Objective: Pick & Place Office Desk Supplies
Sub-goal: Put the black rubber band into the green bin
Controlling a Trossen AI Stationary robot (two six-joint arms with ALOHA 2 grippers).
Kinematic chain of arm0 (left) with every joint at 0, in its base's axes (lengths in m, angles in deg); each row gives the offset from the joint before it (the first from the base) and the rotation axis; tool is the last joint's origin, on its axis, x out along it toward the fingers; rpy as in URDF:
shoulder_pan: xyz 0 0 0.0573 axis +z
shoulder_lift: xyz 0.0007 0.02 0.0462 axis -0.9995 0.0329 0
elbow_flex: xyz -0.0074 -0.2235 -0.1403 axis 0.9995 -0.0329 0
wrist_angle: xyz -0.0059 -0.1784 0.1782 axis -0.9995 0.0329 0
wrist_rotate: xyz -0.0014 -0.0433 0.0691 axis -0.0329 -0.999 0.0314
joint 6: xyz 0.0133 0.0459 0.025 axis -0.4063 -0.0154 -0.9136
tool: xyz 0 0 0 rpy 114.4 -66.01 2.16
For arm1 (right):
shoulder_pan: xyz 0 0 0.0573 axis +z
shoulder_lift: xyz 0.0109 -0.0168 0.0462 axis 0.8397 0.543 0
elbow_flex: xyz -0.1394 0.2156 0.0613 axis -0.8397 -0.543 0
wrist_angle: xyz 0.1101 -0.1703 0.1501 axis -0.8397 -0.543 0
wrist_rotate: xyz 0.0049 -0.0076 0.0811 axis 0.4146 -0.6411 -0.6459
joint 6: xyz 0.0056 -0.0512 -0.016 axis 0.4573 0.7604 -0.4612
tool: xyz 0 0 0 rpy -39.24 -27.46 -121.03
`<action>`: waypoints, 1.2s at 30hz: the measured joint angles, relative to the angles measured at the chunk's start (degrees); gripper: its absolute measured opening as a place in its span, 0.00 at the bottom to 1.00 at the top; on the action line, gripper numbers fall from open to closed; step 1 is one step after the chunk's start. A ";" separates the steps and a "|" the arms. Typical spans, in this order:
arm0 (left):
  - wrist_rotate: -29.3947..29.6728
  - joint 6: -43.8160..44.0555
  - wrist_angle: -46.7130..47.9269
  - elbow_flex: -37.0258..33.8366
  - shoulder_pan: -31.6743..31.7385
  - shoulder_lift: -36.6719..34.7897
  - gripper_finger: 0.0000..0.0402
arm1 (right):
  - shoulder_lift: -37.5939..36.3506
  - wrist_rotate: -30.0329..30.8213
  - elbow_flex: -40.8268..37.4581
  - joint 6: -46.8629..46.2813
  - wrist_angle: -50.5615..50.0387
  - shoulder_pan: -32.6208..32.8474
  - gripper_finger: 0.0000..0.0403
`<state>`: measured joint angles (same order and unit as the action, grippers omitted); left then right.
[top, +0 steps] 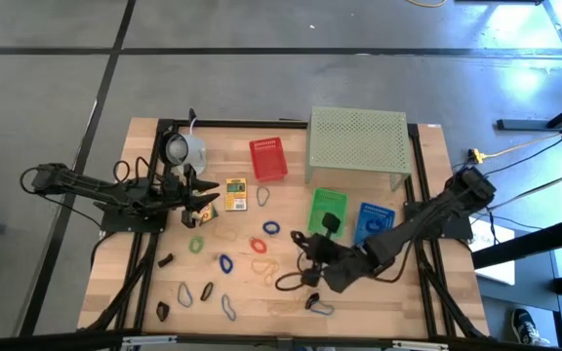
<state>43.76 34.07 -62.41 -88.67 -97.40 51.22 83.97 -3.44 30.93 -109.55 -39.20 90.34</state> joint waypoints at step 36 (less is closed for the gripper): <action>0.00 0.00 -0.01 0.00 0.00 0.00 0.33 | -0.11 8.48 -2.01 4.38 10.99 -0.10 0.02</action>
<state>43.76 34.07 -62.42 -88.67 -97.39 51.22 83.86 5.04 28.92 -105.17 -28.21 90.24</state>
